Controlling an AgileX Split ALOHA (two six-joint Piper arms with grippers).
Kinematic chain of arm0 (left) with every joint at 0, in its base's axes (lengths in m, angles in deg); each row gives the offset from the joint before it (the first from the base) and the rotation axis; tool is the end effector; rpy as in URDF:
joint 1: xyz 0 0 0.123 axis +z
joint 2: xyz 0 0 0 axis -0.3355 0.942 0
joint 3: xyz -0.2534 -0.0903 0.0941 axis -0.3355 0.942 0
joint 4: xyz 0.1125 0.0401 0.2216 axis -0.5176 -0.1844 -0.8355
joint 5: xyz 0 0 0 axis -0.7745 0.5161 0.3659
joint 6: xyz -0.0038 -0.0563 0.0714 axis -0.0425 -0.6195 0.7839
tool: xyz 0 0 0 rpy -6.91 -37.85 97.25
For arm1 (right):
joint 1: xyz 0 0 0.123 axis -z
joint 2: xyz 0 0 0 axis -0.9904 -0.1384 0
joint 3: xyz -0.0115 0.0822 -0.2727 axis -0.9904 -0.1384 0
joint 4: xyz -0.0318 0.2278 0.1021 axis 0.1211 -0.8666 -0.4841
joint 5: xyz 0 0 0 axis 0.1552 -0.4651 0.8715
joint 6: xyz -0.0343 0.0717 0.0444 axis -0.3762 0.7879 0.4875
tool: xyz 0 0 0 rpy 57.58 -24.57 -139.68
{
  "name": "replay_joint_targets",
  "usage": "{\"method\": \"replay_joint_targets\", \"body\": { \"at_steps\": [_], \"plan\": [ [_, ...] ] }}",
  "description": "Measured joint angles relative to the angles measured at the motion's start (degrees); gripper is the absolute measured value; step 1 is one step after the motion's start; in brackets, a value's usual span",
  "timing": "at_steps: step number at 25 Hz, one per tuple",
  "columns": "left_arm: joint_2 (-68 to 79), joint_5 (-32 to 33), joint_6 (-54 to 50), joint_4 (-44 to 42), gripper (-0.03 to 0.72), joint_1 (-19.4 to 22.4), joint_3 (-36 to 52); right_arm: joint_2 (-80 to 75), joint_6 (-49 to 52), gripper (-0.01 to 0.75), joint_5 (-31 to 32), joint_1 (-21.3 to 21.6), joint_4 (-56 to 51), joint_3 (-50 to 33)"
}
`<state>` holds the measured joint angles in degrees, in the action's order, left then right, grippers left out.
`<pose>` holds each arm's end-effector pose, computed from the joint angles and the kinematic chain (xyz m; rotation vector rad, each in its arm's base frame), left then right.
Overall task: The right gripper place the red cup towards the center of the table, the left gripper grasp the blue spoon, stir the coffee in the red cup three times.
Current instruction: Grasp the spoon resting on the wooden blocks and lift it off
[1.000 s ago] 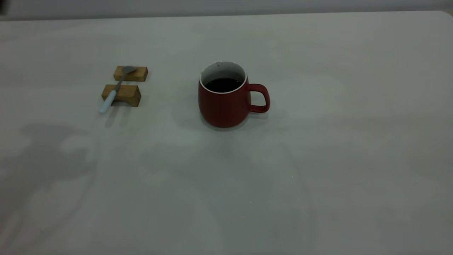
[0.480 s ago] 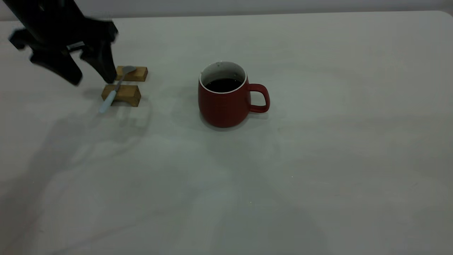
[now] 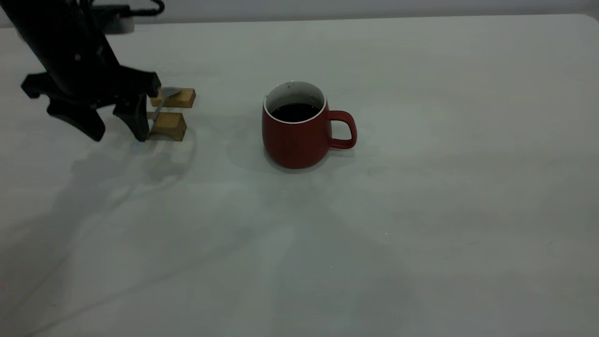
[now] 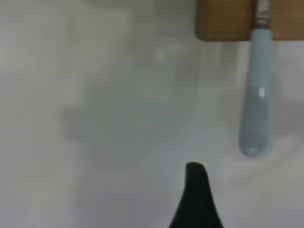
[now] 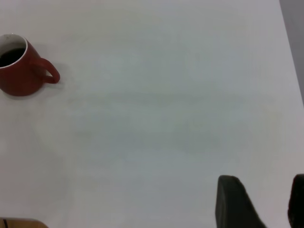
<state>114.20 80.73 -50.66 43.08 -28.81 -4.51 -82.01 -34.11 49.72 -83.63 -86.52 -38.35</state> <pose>0.3828 -0.0628 0.0548 0.0575 2.8822 -0.0658 -0.0022 0.0024 0.2627 -0.0736 2.1694 0.0290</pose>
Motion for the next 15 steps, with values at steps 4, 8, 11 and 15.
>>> {"method": "replay_joint_targets", "body": {
  "at_steps": [4, 8, 11, 15],
  "plan": [
    [2.8, -3.3, -0.6, -0.1, 0.637, 0.0, -0.3, 0.0, 0.0, 0.317, 0.0, 0.0, 0.0, 0.0],
    [5.2, -3.7, -0.6, -0.1, 0.610, 0.0, -2.0, 0.0, 0.0, 0.317, 0.0, 0.0, 0.0, 0.0],
    [6.5, -4.0, -0.6, -0.1, 0.531, 0.0, -3.4, 0.0, 0.0, 0.317, 0.0, 0.0, 0.0, 0.0],
    [7.0, -4.1, -0.6, -0.1, 0.307, 0.0, -4.0, 0.0, 0.0, 0.317, 0.0, 0.0, 0.0, 0.0]
  ]
}}
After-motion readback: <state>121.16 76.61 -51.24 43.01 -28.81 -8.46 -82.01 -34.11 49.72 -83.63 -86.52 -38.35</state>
